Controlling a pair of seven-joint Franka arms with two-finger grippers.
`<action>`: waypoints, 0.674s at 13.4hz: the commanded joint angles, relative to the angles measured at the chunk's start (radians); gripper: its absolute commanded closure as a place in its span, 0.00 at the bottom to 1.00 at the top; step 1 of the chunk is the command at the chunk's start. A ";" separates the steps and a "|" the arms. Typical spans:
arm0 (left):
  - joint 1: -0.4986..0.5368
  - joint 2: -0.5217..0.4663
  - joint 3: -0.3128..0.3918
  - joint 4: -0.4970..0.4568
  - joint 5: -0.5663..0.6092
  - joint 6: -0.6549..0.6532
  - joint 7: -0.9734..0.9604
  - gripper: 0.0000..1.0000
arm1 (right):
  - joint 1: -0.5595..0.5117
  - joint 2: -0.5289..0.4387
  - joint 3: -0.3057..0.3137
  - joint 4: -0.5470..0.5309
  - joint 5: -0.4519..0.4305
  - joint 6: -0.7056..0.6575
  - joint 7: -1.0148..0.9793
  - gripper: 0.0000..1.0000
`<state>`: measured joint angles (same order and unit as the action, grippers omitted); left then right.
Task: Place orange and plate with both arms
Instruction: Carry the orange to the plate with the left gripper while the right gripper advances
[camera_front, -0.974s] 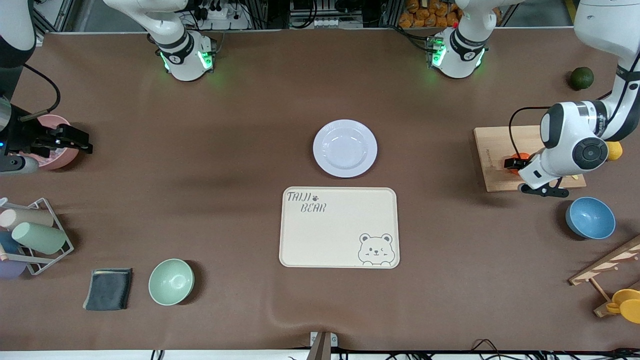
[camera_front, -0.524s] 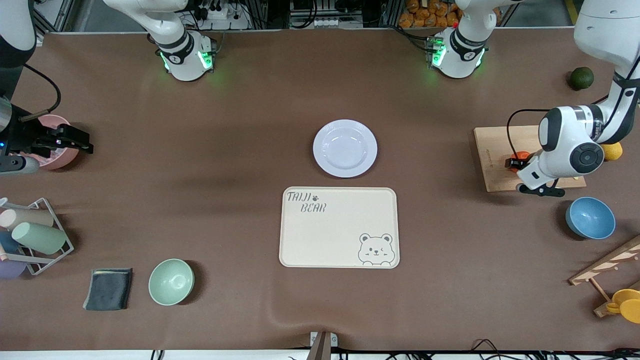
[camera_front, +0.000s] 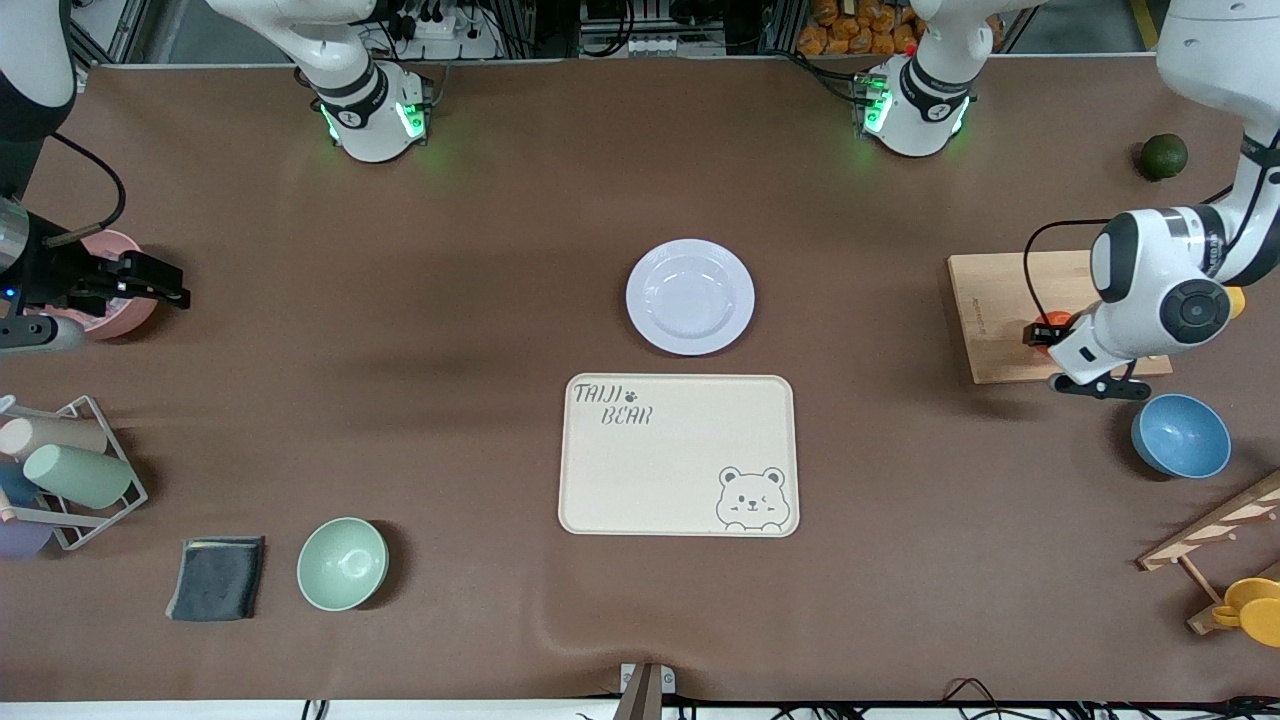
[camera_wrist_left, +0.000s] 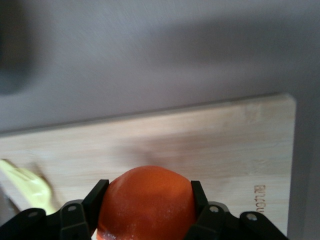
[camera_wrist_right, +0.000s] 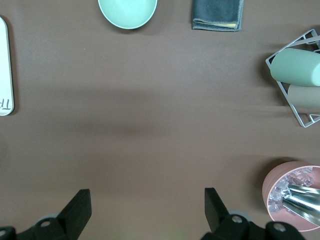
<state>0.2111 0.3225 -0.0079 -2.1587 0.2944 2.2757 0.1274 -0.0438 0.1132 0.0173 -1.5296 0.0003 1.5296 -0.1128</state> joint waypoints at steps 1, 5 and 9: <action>0.008 -0.045 -0.029 0.066 -0.024 -0.082 0.001 0.89 | -0.008 0.022 0.003 0.006 0.050 -0.008 0.016 0.00; 0.007 -0.046 -0.092 0.200 -0.159 -0.224 -0.058 0.90 | -0.021 0.022 0.003 -0.046 0.151 0.006 0.044 0.00; 0.005 -0.042 -0.219 0.280 -0.193 -0.334 -0.262 0.90 | -0.057 0.022 0.003 -0.147 0.309 0.082 0.045 0.00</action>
<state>0.2098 0.2763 -0.1721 -1.9143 0.1291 1.9941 -0.0549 -0.0786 0.1437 0.0121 -1.6294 0.2520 1.5757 -0.0814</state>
